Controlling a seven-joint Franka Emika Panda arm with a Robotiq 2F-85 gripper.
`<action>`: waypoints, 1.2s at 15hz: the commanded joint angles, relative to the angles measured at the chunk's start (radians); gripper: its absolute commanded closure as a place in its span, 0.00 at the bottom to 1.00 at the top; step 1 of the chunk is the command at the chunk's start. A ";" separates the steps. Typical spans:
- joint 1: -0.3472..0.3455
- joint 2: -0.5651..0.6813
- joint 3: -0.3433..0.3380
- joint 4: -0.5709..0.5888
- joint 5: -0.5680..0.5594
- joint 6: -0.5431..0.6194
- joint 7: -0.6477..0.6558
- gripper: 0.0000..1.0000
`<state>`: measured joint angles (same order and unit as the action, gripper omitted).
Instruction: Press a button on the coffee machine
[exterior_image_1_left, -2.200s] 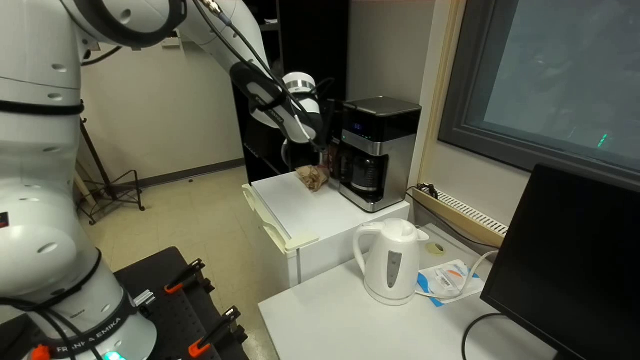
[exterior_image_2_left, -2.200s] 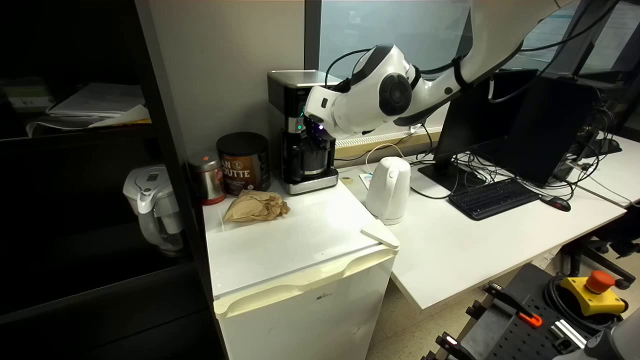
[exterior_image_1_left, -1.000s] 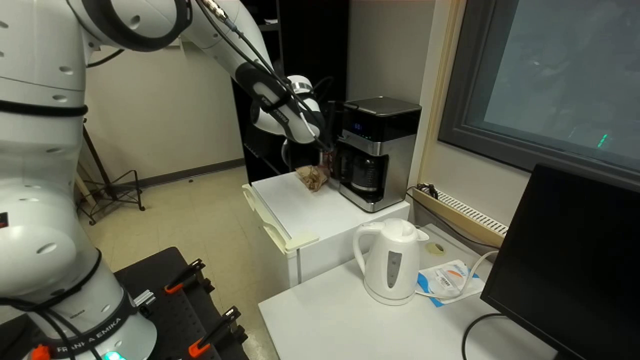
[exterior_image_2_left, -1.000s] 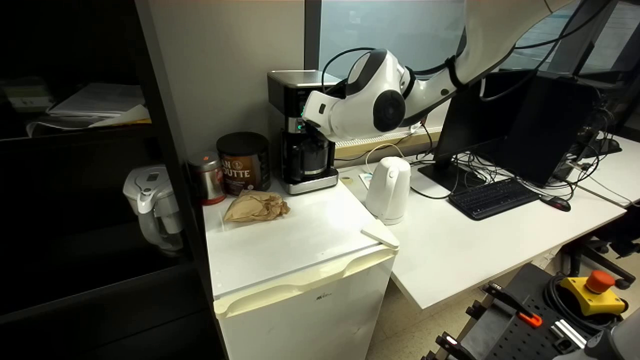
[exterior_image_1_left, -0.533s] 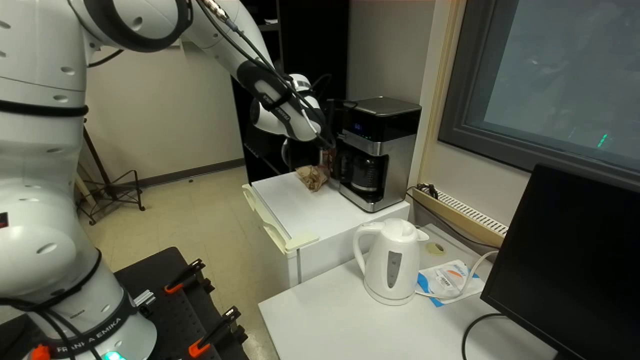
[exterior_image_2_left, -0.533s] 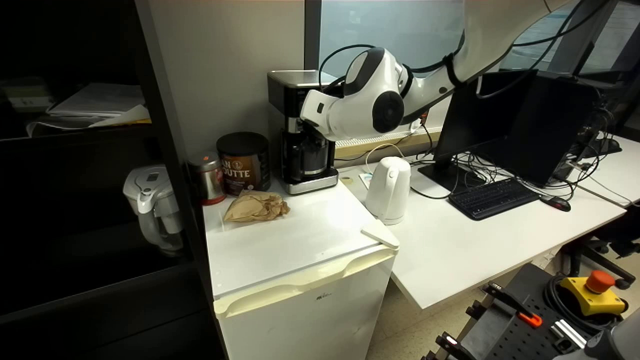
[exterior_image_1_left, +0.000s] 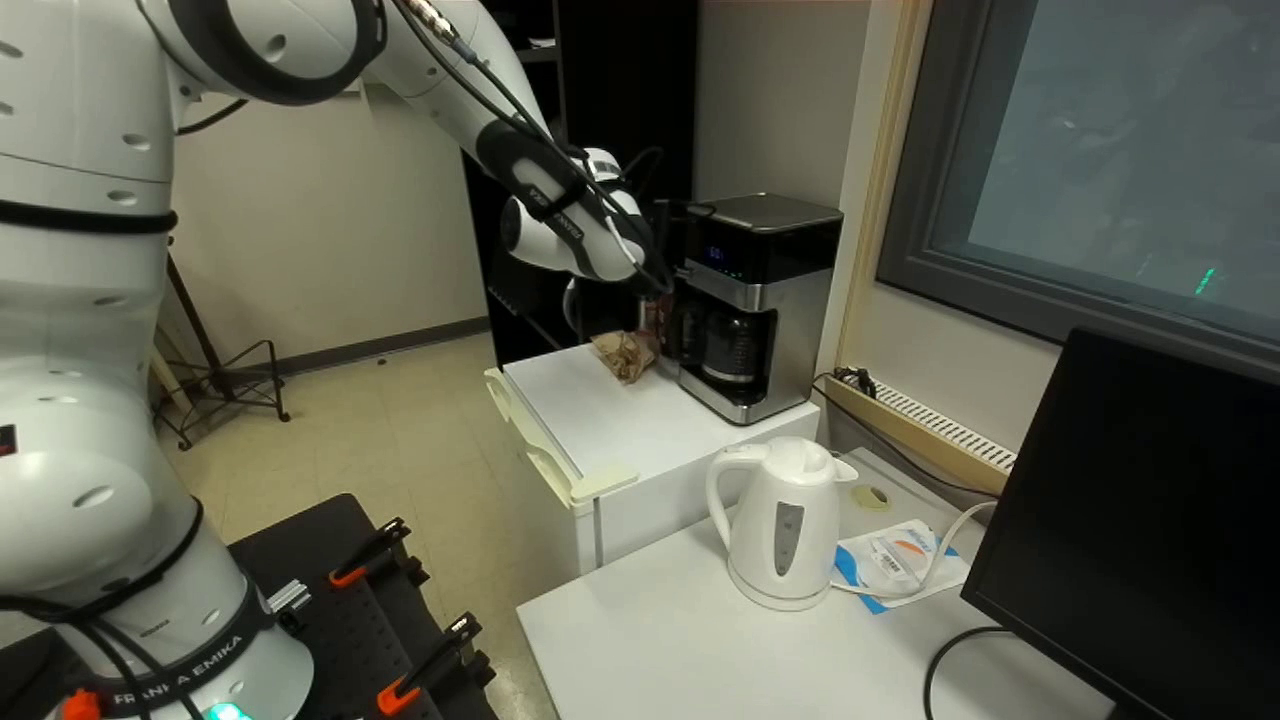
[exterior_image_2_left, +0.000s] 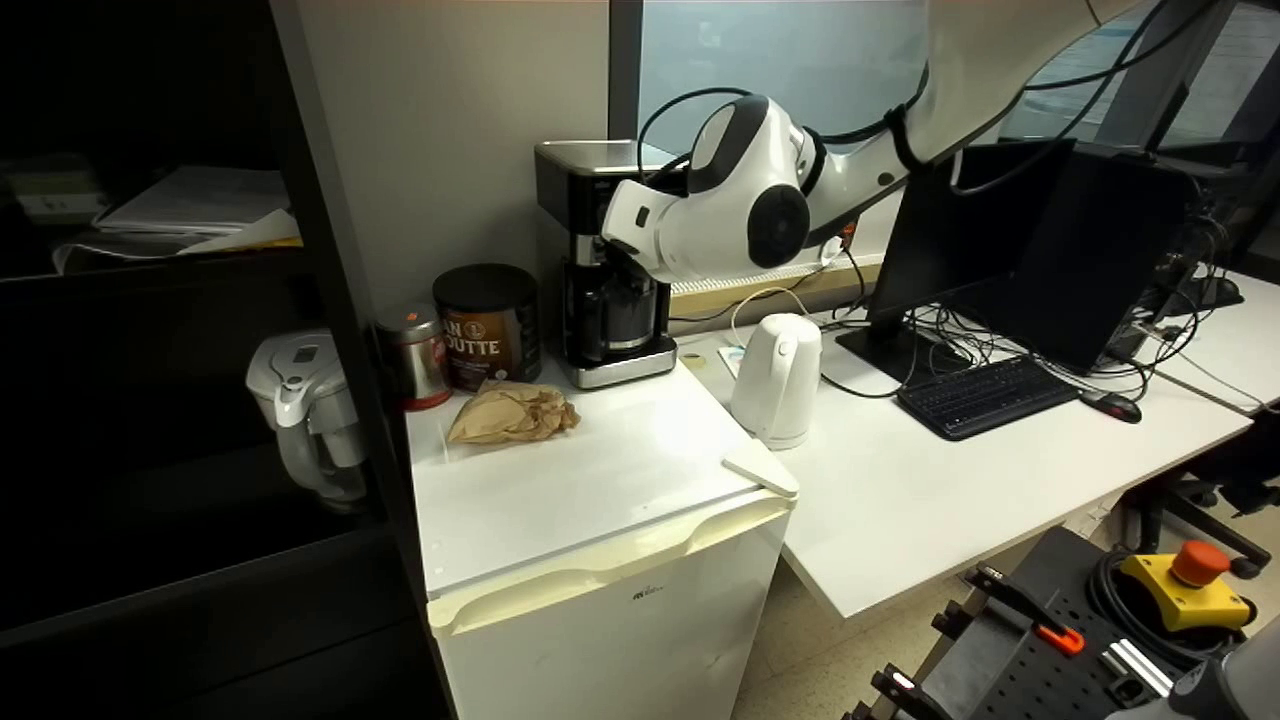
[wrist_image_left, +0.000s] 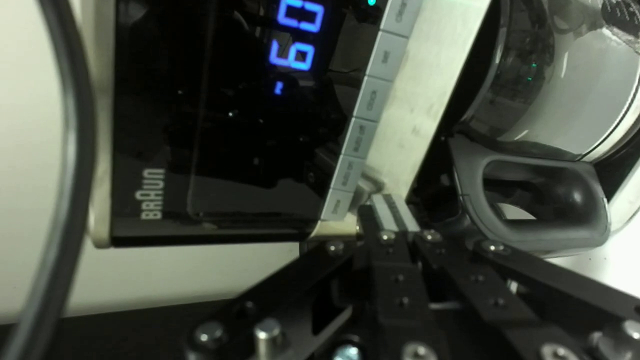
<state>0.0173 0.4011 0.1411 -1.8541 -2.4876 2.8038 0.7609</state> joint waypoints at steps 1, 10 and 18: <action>-0.008 0.022 0.015 0.033 -0.051 -0.020 0.046 1.00; -0.010 0.025 0.029 0.041 -0.033 -0.023 0.025 1.00; 0.017 -0.034 -0.117 -0.045 0.300 0.408 -0.161 1.00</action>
<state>0.0092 0.4043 0.0973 -1.8555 -2.3189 3.0664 0.6903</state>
